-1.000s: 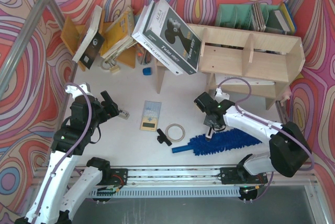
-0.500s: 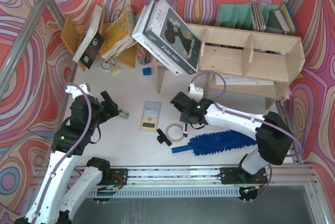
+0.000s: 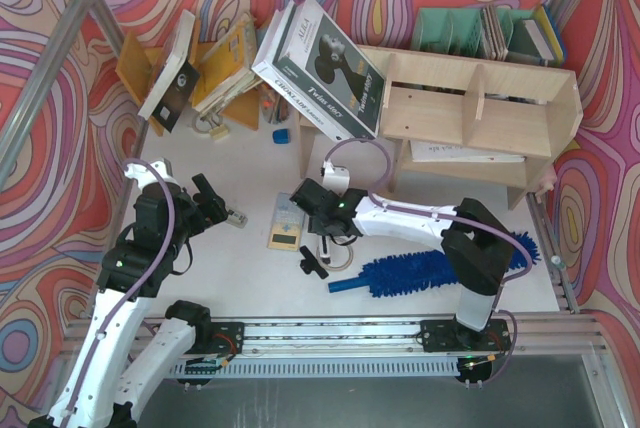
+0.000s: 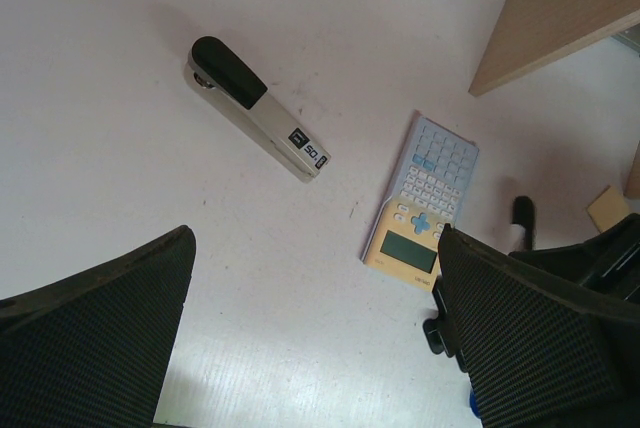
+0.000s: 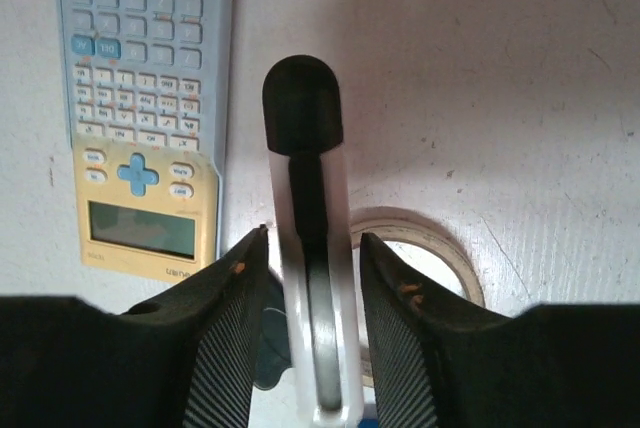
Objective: Dust the bookshelf with a duster
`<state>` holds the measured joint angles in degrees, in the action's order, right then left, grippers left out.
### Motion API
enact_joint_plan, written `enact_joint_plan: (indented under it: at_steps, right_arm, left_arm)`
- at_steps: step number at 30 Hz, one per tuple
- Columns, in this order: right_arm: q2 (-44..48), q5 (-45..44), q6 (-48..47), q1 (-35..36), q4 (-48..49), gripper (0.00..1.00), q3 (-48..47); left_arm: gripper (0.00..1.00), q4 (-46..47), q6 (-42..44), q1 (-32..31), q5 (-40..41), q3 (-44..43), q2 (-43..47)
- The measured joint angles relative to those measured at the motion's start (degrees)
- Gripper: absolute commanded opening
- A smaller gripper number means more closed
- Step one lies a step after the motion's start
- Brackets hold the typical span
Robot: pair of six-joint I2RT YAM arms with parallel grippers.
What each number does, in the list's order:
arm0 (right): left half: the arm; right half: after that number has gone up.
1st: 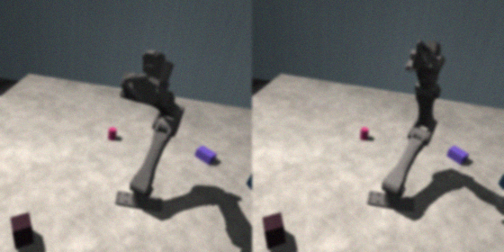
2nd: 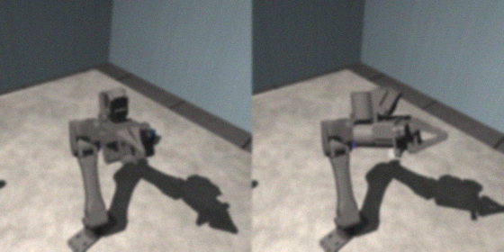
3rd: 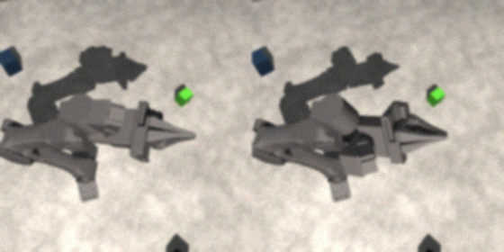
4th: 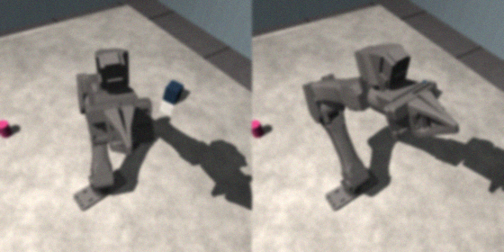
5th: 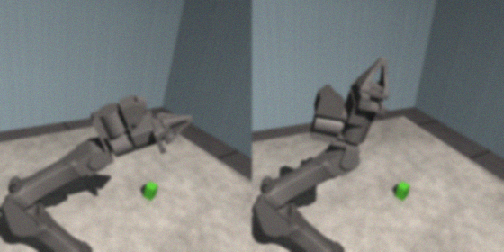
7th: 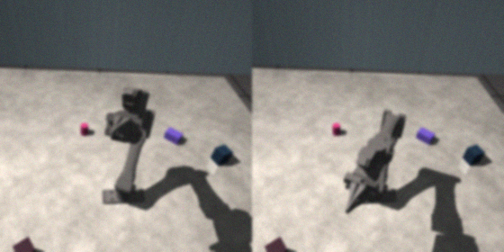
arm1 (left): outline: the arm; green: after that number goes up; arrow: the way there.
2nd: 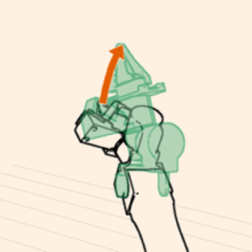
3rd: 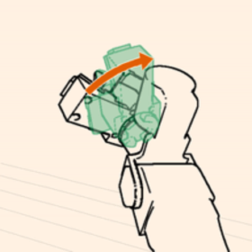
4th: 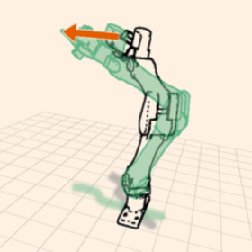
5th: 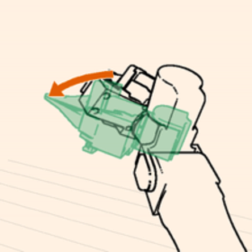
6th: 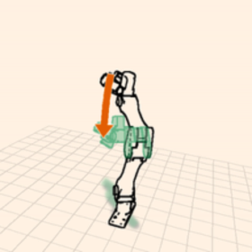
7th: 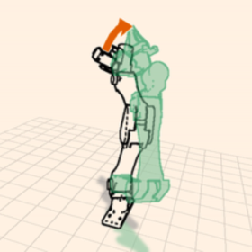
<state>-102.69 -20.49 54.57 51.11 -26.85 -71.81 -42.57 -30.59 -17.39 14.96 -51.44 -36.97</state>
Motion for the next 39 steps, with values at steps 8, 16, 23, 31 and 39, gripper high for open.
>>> enact_joint_plan:
  at_steps: [8, 16, 23, 31, 39]
  right_arm:
    - [-0.1, -0.5, -1.2, 0.6, -0.2, 0.58, -0.7]
    - [7.2, -4.1, -0.6, 0.6, -1.7, 0.58, 1.3]
    - [16.0, -9.9, 5.1, 0.6, -7.2, 0.59, 7.2]
    - [25.4, -14.4, 22.1, 0.6, -19.0, 0.63, 15.7]
    - [32.4, -14.1, 32.5, 0.6, -24.2, 0.75, 25.9]
  left_arm:
    - [0.98, 0.0, 0.0, 0.0, 0.0, 0.0, 0.0]
    - [0.98, 0.0, 0.0, 0.0, -0.2, 0.0, -0.2]
    - [0.98, 0.0, 0.0, 0.0, -0.8, 0.0, -0.9]
    - [0.98, 0.0, 0.0, 0.0, -1.6, 0.0, -2.5]
    - [0.98, 0.0, 0.0, -0.3, -1.7, 0.0, -3.8]
